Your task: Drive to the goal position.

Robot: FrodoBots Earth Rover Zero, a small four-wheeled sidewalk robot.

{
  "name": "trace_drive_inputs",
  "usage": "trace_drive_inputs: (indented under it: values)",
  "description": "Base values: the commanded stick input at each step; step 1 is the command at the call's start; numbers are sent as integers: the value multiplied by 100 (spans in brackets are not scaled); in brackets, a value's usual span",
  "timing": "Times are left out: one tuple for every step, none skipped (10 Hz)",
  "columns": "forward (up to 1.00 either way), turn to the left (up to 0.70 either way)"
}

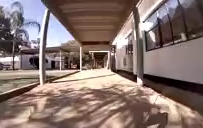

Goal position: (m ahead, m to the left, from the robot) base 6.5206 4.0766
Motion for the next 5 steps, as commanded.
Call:
trace_drive_inputs:
  values:
    - [50,0]
    - [50,0]
    - [50,0]
    - [50,0]
    - [50,0]
